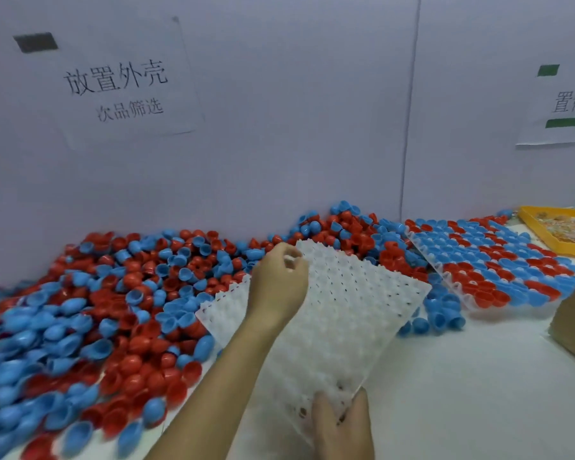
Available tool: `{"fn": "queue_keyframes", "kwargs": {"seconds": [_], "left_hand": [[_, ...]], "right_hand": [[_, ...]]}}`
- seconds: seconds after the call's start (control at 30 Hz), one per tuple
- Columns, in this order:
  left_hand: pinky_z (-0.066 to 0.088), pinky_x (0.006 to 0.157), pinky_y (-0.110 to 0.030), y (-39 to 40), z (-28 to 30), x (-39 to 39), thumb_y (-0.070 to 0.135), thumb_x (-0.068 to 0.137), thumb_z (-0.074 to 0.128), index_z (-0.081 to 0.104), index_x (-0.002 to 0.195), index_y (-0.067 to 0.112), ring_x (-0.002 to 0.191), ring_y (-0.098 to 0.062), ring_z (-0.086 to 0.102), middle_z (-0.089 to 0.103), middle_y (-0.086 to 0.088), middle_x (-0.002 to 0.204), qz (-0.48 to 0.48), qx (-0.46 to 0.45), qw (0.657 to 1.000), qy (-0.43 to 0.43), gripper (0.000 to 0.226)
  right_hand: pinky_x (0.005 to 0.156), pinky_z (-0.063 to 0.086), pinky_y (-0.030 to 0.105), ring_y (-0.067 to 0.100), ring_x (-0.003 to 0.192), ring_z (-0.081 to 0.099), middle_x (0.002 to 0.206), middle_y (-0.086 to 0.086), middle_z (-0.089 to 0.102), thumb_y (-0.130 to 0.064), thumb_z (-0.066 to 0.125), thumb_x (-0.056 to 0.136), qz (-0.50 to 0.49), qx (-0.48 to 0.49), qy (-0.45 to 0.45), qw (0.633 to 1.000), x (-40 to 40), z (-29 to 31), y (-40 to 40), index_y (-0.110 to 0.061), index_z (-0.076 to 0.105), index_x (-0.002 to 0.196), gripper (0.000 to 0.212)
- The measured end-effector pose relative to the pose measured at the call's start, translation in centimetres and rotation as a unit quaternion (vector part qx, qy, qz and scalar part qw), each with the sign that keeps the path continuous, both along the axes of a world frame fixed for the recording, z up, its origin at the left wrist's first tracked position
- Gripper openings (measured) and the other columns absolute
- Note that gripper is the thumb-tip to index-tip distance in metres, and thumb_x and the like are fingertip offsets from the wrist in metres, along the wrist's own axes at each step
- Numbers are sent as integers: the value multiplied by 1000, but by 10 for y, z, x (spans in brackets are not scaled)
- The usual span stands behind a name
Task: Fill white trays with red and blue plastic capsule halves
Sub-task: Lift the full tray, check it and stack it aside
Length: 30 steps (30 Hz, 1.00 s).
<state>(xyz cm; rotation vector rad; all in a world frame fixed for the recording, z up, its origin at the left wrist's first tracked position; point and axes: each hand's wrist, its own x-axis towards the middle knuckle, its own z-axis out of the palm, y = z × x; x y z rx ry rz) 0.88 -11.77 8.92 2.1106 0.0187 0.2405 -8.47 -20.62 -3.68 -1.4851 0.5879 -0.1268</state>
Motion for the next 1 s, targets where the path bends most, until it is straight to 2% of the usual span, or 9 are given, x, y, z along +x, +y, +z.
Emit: {"fn": "queue_keyframes", "kwargs": {"seconds": [0.13,0.23,0.3,0.43,0.57,0.67,0.73,0.87,1.0], "left_hand": [[46,101,-45,78,-39,-48,44,98,54,44,128,6,120,-30,50,51,-13,131,179,94,973,110,49],[57,91,-45,80,-48,-65,53,92,64,32,143,4,106,-24,63,56,-6,122,138,-140,962,191,78],[60,87,-47,83,-48,-65,50,86,74,44,136,8,99,-25,67,62,-8,116,144,-268,936,174,72],[60,80,-47,93,-44,-61,38,90,74,63,100,6,88,-30,69,69,-13,96,172,-417,876,170,35],[59,86,-57,102,-35,-63,36,104,54,60,122,10,100,-36,72,72,-17,114,145,-508,841,117,32],[57,90,-60,130,-25,-62,31,106,50,60,122,4,102,-37,71,71,-20,115,185,-523,830,55,33],[53,97,-59,158,-17,-66,33,104,53,56,124,5,111,-36,65,66,-20,122,221,-498,838,27,34],[49,102,-60,220,-9,-86,35,102,57,54,118,10,117,-35,62,63,-17,125,277,-439,854,-23,30],[60,84,-49,280,-9,-123,33,101,59,59,121,10,103,-30,70,71,-13,115,322,-380,865,-67,31]], "right_hand": [[100,45,34,30,115,59,131,12,61,-16,65,92,-27,-34,-99,994,-18,5,35,-11,46,143,54],[78,43,19,27,103,63,120,12,64,-11,64,92,-28,-12,-145,989,-24,13,59,-11,47,141,52],[67,37,11,21,96,59,116,6,63,-6,64,91,-26,-16,-176,984,-30,20,67,-12,46,142,54],[78,43,7,15,100,62,120,-3,66,-5,61,93,16,-37,-248,968,-32,28,67,-25,44,142,55],[73,50,5,-8,100,65,113,-26,68,-8,69,88,174,-24,-303,937,-26,47,59,-61,49,119,65],[71,56,16,7,104,69,113,-14,73,-40,81,77,288,25,-298,910,-10,69,52,-52,67,113,40],[69,59,28,18,100,72,107,-1,76,-69,83,58,357,64,-252,897,5,80,52,-36,79,101,54],[79,55,46,34,98,72,113,17,73,-74,68,59,423,207,-130,872,37,86,79,-17,82,94,68],[107,33,68,41,138,43,154,15,42,-70,53,90,424,442,-143,777,65,84,109,-21,49,146,75]]}}
